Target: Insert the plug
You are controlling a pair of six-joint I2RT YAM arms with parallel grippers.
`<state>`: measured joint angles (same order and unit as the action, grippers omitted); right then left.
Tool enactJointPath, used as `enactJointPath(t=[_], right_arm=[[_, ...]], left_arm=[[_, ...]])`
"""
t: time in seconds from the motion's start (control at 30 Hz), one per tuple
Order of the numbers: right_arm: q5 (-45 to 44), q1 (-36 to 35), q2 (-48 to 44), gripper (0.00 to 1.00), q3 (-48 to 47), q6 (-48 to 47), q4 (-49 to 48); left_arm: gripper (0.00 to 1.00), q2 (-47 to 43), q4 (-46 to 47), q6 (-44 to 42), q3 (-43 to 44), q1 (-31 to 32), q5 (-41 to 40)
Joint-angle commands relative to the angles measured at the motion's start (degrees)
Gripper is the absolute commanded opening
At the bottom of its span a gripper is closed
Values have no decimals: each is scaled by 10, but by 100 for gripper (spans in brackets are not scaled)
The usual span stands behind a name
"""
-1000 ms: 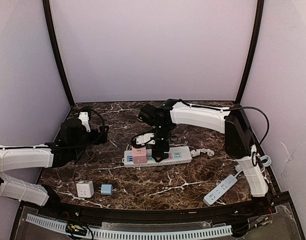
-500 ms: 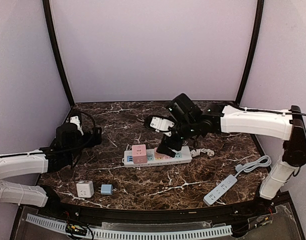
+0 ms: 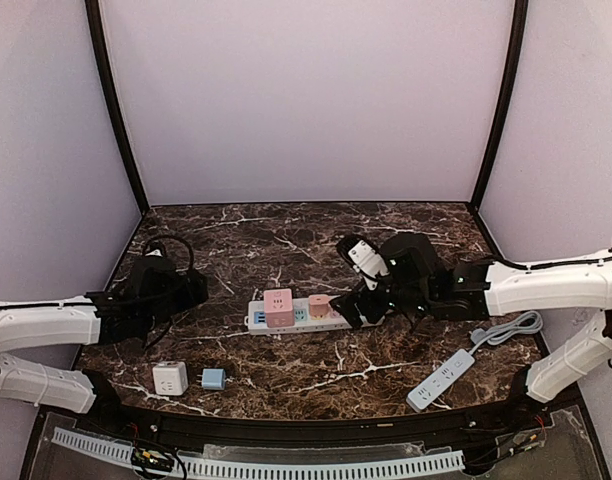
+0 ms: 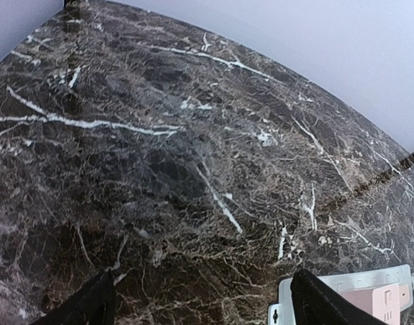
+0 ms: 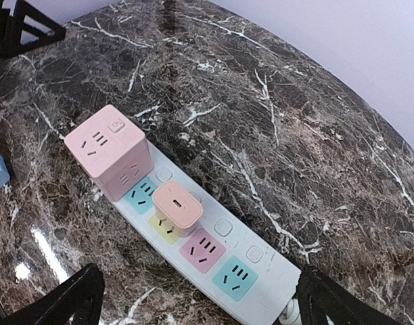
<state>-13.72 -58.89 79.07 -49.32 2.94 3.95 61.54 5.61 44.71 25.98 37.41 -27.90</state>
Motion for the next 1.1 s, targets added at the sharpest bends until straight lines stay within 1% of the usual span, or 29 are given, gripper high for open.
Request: enactJointPath(t=[0.0, 0.07, 0.1, 0.13, 0.17, 0.23, 0.27, 0.37, 0.43, 0.5, 0.57, 0.63, 0.7, 0.87, 0.97, 1.07], right_arm=[[-30, -4, -9, 99, 25, 40, -60], [-45, -4, -12, 99, 36, 34, -61], [-51, -4, -13, 99, 41, 31, -64], [-59, -4, -15, 99, 45, 30, -65], [-65, -4, -17, 99, 46, 31, -65], [-69, -4, -21, 99, 49, 33, -62], [-70, -4, -25, 99, 50, 34, -61], [-73, -4, -38, 99, 55, 37, -61], [-68, -4, -44, 99, 55, 36, -61], [-64, -4, -47, 99, 54, 28, -58], [-65, -3, -49, 99, 49, 21, -49], [-76, -2, -50, 98, 43, 7, -42], [-89, 3, -49, 99, 37, -3, -43], [-55, 28, -51, 99, 30, -12, -43], [-42, 42, -52, 99, 33, -6, -42], [-53, 52, -50, 99, 30, -6, -43]], left_arm=[[89, 15, -114, 80, 47, 12, -20], [89, 19, -173, 82, 82, 28, -29], [89, 19, -222, 79, 95, 39, -31], [89, 17, -244, 68, 119, 42, -29], [89, 13, -307, 66, 132, 45, -28], [90, -5, -385, 54, 163, 46, -20], [90, -23, -407, 50, 174, 45, -11], [90, -59, -514, 57, 185, 46, 8], [89, -78, -570, 70, 189, 46, 24], [87, -94, -611, 76, 185, 46, 60], [86, -118, -628, 81, 165, 47, 92], [86, -133, -630, 90, 155, 61, 116], [86, -140, -632, 97, 149, 76, 124], [86, -118, -617, 94, 139, 99, 138], [86, -102, -609, 121, 122, 121, 149], [86, -101, -634, 163, 122, 157, 149]])
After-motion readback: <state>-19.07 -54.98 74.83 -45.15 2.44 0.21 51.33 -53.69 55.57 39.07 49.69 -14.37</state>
